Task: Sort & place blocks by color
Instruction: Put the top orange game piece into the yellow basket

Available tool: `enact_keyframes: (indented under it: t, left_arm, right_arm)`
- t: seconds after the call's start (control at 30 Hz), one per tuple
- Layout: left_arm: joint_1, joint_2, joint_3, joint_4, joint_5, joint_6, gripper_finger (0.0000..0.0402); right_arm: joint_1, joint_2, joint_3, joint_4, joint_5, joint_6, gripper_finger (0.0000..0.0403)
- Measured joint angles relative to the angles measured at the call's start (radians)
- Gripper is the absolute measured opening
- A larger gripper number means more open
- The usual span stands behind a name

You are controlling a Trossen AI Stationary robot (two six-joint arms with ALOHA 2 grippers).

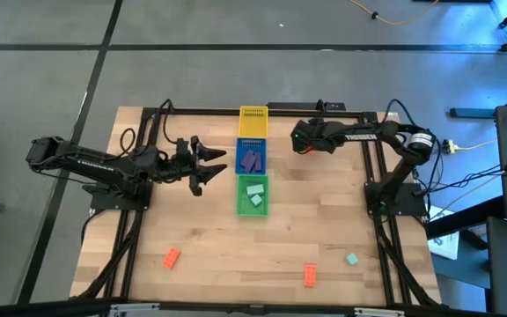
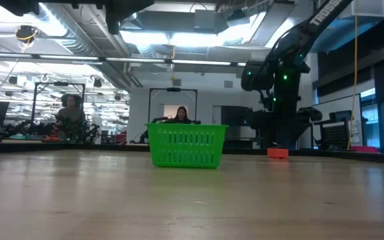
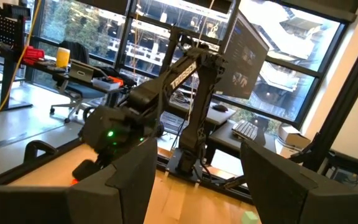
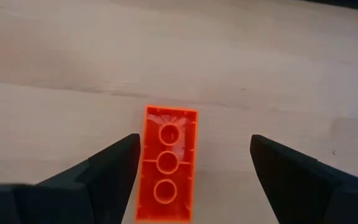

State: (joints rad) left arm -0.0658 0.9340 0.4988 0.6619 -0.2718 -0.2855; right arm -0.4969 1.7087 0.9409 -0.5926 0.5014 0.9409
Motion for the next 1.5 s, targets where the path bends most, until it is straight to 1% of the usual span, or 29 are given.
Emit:
enact_keyframes:
  t: [0.17, 0.33, 0.43, 0.63, 0.77, 0.9, 1.03, 1.13, 1.23, 1.33, 1.43, 1.5]
  left_arm:
    - [0.000, 0.000, 0.000, 0.010, 0.000, 0.000, 0.0223]
    - [0.000, 0.000, 0.000, 0.015, 0.000, 0.000, 0.0223]
    - [0.000, 0.000, 0.000, 0.015, 0.000, 0.000, 0.0223]
    - [0.000, 0.000, 0.000, 0.015, 0.000, 0.000, 0.0223]
    - [0.000, 0.000, 0.000, 0.031, 0.000, 0.000, 0.0223]
    - [0.000, 0.000, 0.000, 0.035, -0.001, 0.000, 0.0223]
    - [0.000, 0.000, 0.000, 0.035, -0.003, 0.000, 0.0223]
    - [0.000, 0.000, 0.000, 0.035, -0.008, 0.000, 0.0223]
    - [0.000, 0.000, 0.000, 0.035, -0.008, 0.000, 0.0223]
    - [0.000, 0.000, 0.000, 0.035, -0.008, -0.001, 0.0223]
    - [0.000, 0.000, 0.000, 0.035, -0.008, -0.001, 0.0223]
    - [0.000, 0.000, 0.000, 0.035, -0.008, -0.001, 0.0223]
  right_arm:
    - [-0.010, 0.032, -0.001, 0.029, -0.026, 0.003, 0.0308]
    - [-0.010, 0.037, -0.001, 0.080, -0.041, 0.001, 0.0308]
    - [-0.014, 0.037, -0.001, 0.082, -0.051, 0.002, 0.0308]
    - [-0.020, 0.037, -0.001, 0.074, -0.051, 0.068, 0.0308]
    - [-0.020, 0.037, -0.029, 0.100, -0.070, 0.081, 0.0308]
    - [-0.020, 0.036, -0.072, 0.130, -0.100, 0.151, 0.0308]
    - [-0.018, 0.031, -0.108, 0.175, -0.104, 0.155, 0.0306]
    - [-0.016, 0.031, -0.110, 0.170, -0.103, 0.155, 0.0287]
    - [-0.016, 0.032, -0.111, 0.168, -0.105, 0.155, 0.0249]
    - [-0.017, 0.033, -0.111, 0.166, -0.113, 0.135, 0.0197]
    - [-0.017, 0.025, -0.111, 0.163, -0.123, 0.071, 0.0141]
    - [-0.011, 0.009, -0.113, 0.157, -0.126, 0.014, 0.0142]
